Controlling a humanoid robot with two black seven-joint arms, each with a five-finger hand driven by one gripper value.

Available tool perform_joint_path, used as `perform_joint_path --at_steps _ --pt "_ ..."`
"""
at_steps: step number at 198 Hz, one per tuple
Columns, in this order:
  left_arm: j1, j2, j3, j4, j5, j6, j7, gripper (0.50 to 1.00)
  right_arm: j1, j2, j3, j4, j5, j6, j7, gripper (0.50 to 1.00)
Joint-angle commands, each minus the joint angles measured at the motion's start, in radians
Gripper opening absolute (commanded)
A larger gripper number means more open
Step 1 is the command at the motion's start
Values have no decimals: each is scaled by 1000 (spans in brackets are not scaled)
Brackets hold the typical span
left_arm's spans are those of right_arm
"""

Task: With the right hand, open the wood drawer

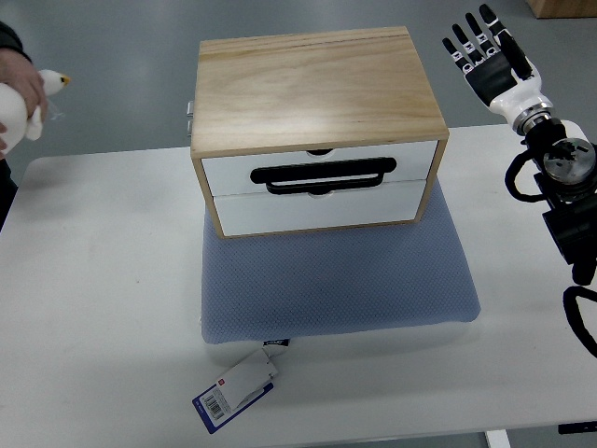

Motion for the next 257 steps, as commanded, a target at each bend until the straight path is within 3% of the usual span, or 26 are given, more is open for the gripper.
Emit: perform_joint_path --at_steps 1,63,89,90,130,151,161,162,172,183,184,190,202,203,221,257 --pt "0 0 0 0 0 2 0 1000 2 0 0 0 0 0 0 946" --pt "0 0 -2 0 0 2 0 1000 9 -9 -3 0 0 0 0 946" --pt "0 0 -2 0 2 0 0 1000 60 -63 -103 0 0 -2 0 946" --pt "0 0 -2 -2 2 0 0 1000 95 -112 -177 0 -2 0 -3 946" --pt "0 0 1 -29 2 0 0 1000 298 -302 -573 20 -23 20 -30 946" --pt "-2 0 1 -37 2 0 0 1000 457 -364 -751 41 -28 49 -66 946" --pt "-2 0 1 -37 2 0 0 1000 457 -364 -752 41 -28 49 -66 946" --pt "-2 0 1 -40 2 0 0 1000 536 -388 -835 70 -47 70 -98 946" --pt "-2 0 1 -40 2 0 0 1000 617 -410 -923 112 -80 86 -132 946" --pt "-2 0 1 -40 2 0 0 1000 617 -410 -923 112 -80 86 -132 946" --pt "-2 0 1 -40 2 0 0 1000 694 -423 -1010 167 -124 100 -164 946" --pt "-2 0 1 -40 2 0 0 1000 744 -428 -1067 207 -152 103 -181 946" --pt "-2 0 0 -40 2 2 0 1000 758 -428 -1085 218 -161 103 -186 946" --pt "-2 0 0 -40 2 0 0 1000 831 -427 -1180 274 -194 103 -207 946" --pt "-2 0 -2 -40 2 0 0 1000 976 -410 -1356 390 -210 104 -238 946" --pt "-2 0 -3 -40 0 0 0 1000 1155 -342 -1526 546 -209 117 -295 944"
